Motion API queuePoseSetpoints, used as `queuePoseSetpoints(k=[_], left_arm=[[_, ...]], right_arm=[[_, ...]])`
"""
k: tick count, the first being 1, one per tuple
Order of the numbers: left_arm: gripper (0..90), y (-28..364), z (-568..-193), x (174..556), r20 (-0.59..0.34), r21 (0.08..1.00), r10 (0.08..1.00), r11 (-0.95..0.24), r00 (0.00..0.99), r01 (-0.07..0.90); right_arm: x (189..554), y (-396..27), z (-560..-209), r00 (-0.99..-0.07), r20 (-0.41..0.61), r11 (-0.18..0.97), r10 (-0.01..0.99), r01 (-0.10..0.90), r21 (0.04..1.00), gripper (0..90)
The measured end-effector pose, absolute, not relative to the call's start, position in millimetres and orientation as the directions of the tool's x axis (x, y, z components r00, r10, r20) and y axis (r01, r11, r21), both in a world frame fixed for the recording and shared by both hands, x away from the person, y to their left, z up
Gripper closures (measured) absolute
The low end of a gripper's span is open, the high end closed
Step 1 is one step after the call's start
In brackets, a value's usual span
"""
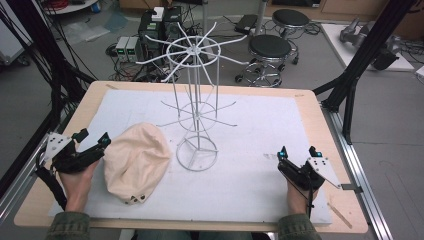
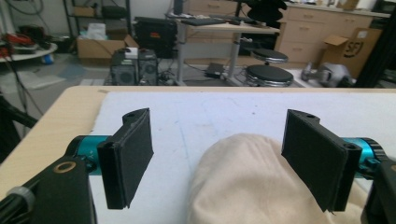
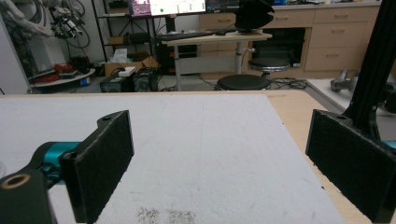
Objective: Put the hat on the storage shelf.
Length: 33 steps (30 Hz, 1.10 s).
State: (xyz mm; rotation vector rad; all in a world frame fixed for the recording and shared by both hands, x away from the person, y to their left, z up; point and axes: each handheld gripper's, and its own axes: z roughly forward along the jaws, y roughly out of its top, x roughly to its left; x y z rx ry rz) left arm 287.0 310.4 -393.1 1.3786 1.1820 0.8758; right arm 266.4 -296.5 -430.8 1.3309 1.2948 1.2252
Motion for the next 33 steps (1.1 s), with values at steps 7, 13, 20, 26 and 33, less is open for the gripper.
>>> queuePoseSetpoints(k=[7,13,20,26,33], left_arm=[[24.6,302,-379,308,-0.114,0.972,0.956,0.051,0.271,0.231],[24.5,301,-370,323,-0.113,0.952,0.945,0.015,0.306,0.305],[26.3,301,-369,336,-0.148,0.925,0.926,0.005,0.348,0.381],[28.5,299,-375,348,-0.161,0.898,0.920,-0.014,0.358,0.441],[25.5,296,-391,365,-0.159,0.852,0.913,-0.065,0.376,0.519]], right_arm=[[267,-296,-431,-0.037,0.065,-0.059,0.997,0.126,0.990,6.5],[267,-297,-431,-0.037,0.076,-0.071,0.996,0.124,0.990,6.5],[268,-298,-431,-0.034,0.085,-0.080,0.996,0.129,0.988,6.5],[268,-299,-431,-0.036,0.090,-0.085,0.995,0.130,0.988,6.5],[269,-299,-432,-0.055,0.102,-0.093,0.993,0.148,0.985,6.5]])
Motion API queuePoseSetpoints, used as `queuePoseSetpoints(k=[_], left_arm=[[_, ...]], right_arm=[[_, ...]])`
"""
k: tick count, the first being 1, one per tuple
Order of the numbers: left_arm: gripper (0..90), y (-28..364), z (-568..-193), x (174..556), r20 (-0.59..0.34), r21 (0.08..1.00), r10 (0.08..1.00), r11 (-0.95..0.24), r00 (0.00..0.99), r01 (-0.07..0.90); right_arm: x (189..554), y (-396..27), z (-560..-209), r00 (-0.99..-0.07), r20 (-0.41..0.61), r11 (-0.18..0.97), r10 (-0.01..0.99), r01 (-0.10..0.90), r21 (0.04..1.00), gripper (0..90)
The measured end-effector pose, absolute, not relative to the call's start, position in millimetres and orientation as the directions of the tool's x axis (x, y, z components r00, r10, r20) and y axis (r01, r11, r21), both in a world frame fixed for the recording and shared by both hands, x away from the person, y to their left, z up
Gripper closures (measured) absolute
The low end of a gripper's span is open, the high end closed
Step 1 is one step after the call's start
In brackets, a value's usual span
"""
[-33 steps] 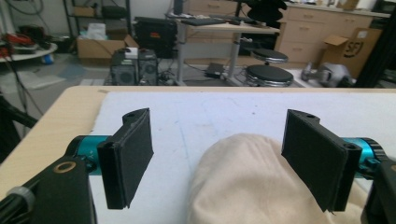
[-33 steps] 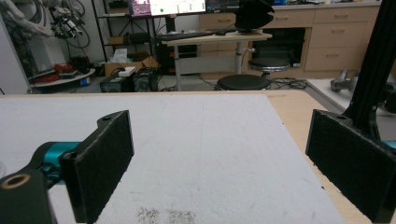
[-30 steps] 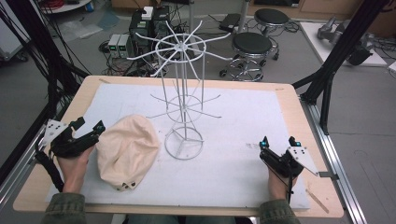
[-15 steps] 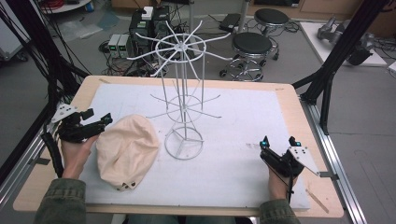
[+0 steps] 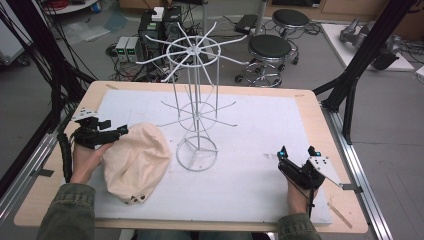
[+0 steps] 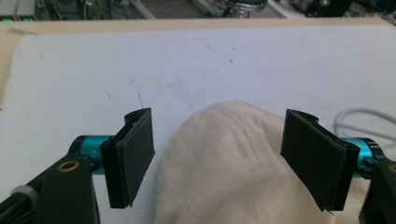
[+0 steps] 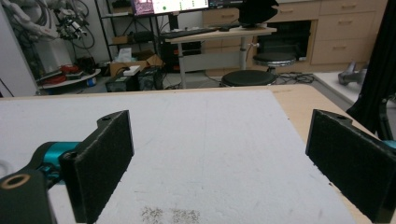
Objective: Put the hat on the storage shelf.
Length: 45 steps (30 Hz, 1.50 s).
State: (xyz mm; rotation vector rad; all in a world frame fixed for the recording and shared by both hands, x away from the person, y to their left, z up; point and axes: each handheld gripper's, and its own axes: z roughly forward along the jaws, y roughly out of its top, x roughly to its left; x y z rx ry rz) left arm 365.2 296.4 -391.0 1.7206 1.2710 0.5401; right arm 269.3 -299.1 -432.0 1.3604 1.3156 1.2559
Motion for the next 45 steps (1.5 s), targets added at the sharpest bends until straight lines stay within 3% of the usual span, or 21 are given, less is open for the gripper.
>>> queuePoseSetpoints(k=[12,26,30,36,41,45], left_arm=[[26.4,288,-403,374,-0.102,0.804,0.919,-0.149,0.381,0.576],[32.6,285,-424,388,-0.100,0.722,0.919,-0.196,0.380,0.664],[33.1,276,-433,387,-0.014,0.656,0.907,-0.309,0.420,0.689],[34.2,276,-435,388,-0.016,0.663,0.914,-0.294,0.406,0.688],[42.0,274,-435,383,0.043,0.690,0.916,-0.316,0.400,0.651],[58.7,267,-432,378,0.149,0.694,0.910,-0.375,0.388,0.614]], right_arm=[[270,-299,-432,-0.062,0.104,-0.094,0.993,0.156,0.983,6.5],[271,-297,-434,-0.079,0.112,-0.097,0.991,0.177,0.979,6.5],[272,-298,-434,-0.078,0.113,-0.098,0.991,0.177,0.979,6.5],[272,-298,-434,-0.078,0.117,-0.102,0.990,0.180,0.978,6.5],[272,-298,-434,-0.076,0.118,-0.103,0.990,0.182,0.978,6.5],[272,-298,-434,-0.072,0.131,-0.116,0.989,0.183,0.976,6.6]])
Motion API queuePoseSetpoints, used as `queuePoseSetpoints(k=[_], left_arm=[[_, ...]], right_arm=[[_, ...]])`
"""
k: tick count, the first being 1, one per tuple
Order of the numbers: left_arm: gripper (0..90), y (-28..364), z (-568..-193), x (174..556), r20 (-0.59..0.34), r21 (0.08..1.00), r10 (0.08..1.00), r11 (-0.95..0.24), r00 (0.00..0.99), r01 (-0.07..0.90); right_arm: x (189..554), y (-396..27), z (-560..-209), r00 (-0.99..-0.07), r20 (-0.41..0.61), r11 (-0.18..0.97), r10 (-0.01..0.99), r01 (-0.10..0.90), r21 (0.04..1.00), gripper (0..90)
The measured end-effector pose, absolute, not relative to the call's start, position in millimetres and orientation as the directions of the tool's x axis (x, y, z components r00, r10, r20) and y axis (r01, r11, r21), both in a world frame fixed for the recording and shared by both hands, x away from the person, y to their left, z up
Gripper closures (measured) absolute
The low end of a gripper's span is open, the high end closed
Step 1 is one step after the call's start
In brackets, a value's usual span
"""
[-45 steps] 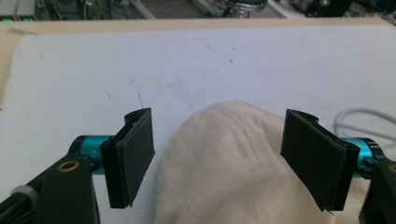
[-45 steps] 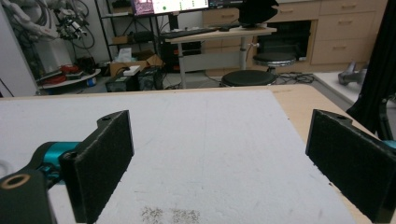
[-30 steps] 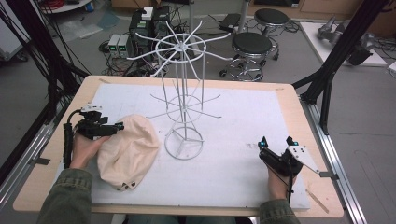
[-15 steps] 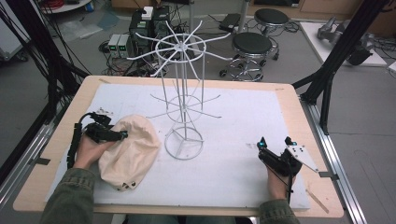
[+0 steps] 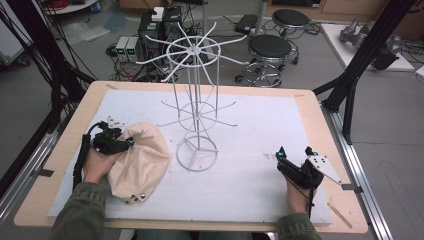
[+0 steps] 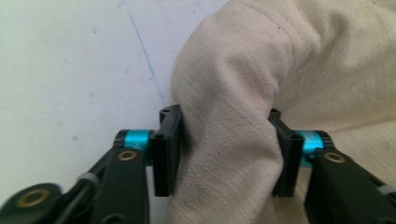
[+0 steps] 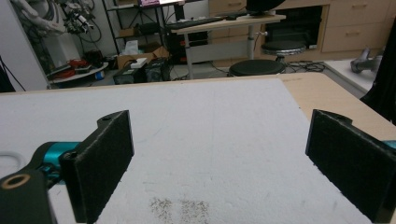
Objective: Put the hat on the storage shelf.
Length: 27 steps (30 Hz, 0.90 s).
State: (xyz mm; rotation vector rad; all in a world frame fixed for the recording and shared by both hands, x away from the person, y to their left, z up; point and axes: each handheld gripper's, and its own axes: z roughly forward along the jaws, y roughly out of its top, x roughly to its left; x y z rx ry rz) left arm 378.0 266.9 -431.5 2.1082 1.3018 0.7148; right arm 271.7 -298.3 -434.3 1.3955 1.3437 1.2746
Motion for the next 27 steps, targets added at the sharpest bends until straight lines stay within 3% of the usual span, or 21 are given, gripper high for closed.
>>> queuePoseSetpoints(k=[1,2,6,11,12,23,27], left_arm=[[58.7,265,-431,377,0.180,0.696,0.906,-0.392,0.382,0.602],[65.8,264,-430,376,0.205,0.698,0.903,-0.405,0.377,0.591],[71.3,265,-427,373,0.247,0.711,0.894,-0.429,0.373,0.557],[80.3,270,-422,370,0.253,0.737,0.903,-0.413,0.348,0.536],[81.4,272,-421,370,0.221,0.747,0.907,-0.394,0.359,0.535],[81.7,270,-415,364,0.210,0.765,0.898,-0.398,0.387,0.506],[81.5,276,-407,359,0.151,0.800,0.898,-0.356,0.412,0.483]], right_arm=[[272,-298,-434,-0.072,0.131,-0.116,0.989,0.183,0.976,6.6],[272,-299,-434,-0.075,0.129,-0.114,0.989,0.182,0.977,6.6],[272,-299,-434,-0.072,0.131,-0.116,0.989,0.182,0.977,6.6],[272,-299,-434,-0.072,0.137,-0.122,0.988,0.180,0.976,6.6],[272,-299,-434,-0.069,0.135,-0.120,0.988,0.182,0.976,6.6],[272,-299,-434,-0.068,0.128,-0.114,0.989,0.179,0.977,6.6],[273,-298,-435,-0.076,0.126,-0.110,0.989,0.183,0.977,6.6]])
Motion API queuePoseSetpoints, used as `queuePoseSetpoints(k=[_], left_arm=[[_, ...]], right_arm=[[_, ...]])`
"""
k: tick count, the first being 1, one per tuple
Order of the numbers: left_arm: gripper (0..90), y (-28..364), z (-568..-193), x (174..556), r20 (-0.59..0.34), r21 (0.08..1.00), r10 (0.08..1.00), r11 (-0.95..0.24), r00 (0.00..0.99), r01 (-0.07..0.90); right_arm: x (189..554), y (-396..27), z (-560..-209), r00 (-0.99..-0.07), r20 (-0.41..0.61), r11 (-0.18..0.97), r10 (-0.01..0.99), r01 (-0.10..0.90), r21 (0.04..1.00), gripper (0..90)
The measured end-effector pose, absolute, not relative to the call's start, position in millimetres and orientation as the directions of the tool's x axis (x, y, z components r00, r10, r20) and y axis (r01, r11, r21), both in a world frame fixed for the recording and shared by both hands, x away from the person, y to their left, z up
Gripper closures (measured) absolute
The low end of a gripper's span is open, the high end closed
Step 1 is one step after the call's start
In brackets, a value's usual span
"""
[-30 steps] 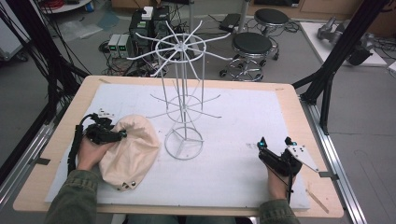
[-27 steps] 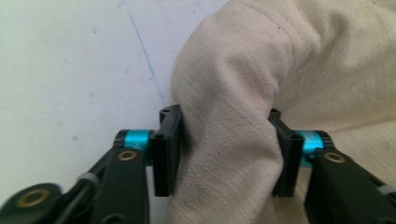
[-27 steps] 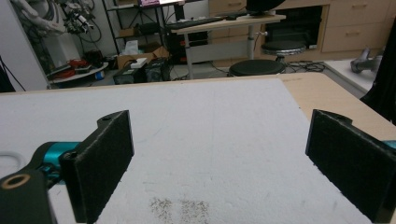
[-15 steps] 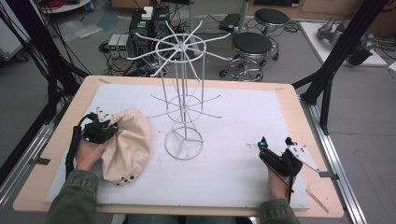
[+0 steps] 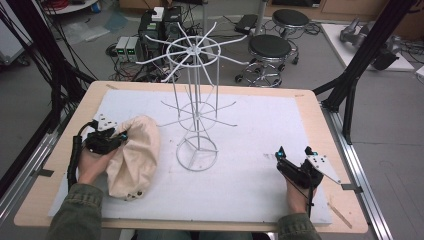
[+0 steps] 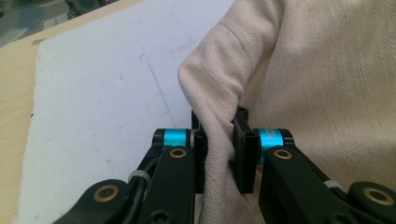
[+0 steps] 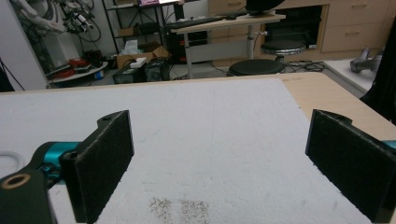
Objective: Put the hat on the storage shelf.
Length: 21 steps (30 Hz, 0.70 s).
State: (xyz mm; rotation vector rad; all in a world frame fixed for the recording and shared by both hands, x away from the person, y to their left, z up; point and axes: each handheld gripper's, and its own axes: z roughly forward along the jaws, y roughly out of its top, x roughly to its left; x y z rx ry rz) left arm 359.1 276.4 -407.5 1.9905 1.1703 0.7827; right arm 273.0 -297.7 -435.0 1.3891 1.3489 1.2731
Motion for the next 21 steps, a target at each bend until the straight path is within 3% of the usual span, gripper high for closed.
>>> queuePoseSetpoints(k=[10,21], left_arm=[[81.3,290,-384,337,0.048,0.900,0.890,-0.234,0.453,0.366],[81.2,294,-369,314,0.032,0.937,0.867,-0.199,0.497,0.286]], right_arm=[[274,-294,-436,-0.091,0.107,-0.088,0.990,0.192,0.977,6.6],[273,-293,-435,-0.091,0.106,-0.087,0.990,0.187,0.978,6.6]])
